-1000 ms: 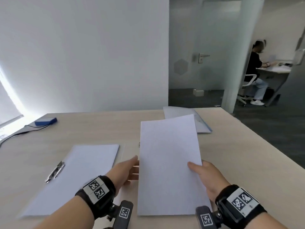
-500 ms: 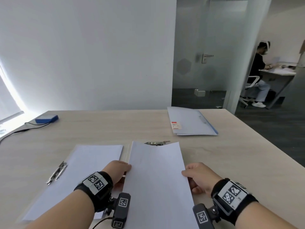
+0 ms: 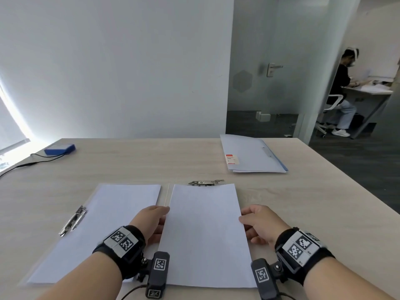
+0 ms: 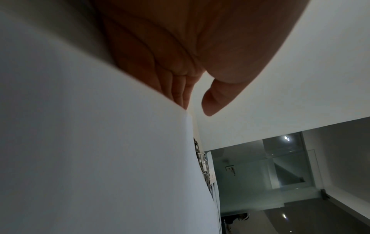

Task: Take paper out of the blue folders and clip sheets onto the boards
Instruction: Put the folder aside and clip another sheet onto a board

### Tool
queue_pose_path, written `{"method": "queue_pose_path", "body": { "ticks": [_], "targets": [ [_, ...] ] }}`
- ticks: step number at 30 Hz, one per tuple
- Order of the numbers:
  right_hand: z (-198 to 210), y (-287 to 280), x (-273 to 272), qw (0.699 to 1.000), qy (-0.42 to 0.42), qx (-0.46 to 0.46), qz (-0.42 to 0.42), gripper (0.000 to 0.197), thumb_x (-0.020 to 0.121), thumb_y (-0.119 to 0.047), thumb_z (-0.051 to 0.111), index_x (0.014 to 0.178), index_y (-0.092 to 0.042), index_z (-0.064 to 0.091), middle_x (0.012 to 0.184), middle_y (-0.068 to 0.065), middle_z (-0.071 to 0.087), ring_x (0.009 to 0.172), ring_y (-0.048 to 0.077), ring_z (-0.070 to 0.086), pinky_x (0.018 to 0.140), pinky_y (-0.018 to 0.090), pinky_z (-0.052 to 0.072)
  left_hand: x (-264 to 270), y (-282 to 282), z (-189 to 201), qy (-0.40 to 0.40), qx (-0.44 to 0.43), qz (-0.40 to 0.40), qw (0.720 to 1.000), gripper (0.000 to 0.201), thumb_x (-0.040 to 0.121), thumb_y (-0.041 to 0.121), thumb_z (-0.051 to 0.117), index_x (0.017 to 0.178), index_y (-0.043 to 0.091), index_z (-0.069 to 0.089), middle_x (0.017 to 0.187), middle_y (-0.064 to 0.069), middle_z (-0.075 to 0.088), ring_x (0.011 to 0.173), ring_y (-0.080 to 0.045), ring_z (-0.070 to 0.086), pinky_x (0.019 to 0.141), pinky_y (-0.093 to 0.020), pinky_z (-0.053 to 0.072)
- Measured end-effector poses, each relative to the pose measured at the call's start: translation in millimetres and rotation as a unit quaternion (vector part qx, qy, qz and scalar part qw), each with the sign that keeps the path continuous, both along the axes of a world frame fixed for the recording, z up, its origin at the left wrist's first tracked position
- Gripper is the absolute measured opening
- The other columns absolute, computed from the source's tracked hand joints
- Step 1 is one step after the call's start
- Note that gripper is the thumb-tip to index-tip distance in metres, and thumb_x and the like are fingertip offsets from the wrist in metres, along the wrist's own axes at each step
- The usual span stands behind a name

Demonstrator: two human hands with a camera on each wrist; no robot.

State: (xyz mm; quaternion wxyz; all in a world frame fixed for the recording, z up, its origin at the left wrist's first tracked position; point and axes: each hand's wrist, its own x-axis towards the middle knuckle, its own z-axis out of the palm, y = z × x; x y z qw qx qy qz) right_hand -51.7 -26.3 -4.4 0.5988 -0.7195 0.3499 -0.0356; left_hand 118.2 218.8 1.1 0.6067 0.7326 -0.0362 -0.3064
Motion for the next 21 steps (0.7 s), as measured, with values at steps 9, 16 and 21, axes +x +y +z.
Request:
{"method": "queue_pose_path", "body": {
  "ticks": [9,16,21],
  "targets": [
    [-4,-2,5,0.998,0.002,-0.066,0.007,0.026,0.090,-0.013,0.061,0.114,-0.021,0.065,0.080,0.007,0.073,0.060,0.015,0.067,0.041,0.021,0.043,-10,6,1,-0.008,-0.037,0.002,0.999,0.024,0.095,0.016,0.055,0.108,0.001,0.067,0.101,-0.023,0.074,0.075,-0.031,0.070,0.059,-0.031,0.057],
    [1,-4,5,0.996,0.013,-0.084,0.041,0.022,0.092,-0.016,0.061,0.112,-0.021,0.067,0.072,0.003,0.062,0.048,0.011,0.062,0.041,0.019,0.036,-7,5,8,-0.052,0.038,-0.030,0.997,0.023,0.087,0.028,0.064,0.099,0.010,0.073,0.096,-0.014,0.077,0.089,-0.033,0.072,0.091,-0.047,0.056],
    [4,-7,4,0.994,0.026,-0.082,0.060,0.028,0.093,-0.020,0.060,0.119,-0.023,0.067,0.073,0.002,0.060,0.047,0.010,0.060,0.041,0.020,0.036,-5,-7,14,-0.157,0.189,-0.102,0.964,0.038,0.088,0.037,0.062,0.101,0.001,0.069,0.086,-0.006,0.063,0.079,-0.022,0.059,0.078,-0.030,0.044]
  ]
}}
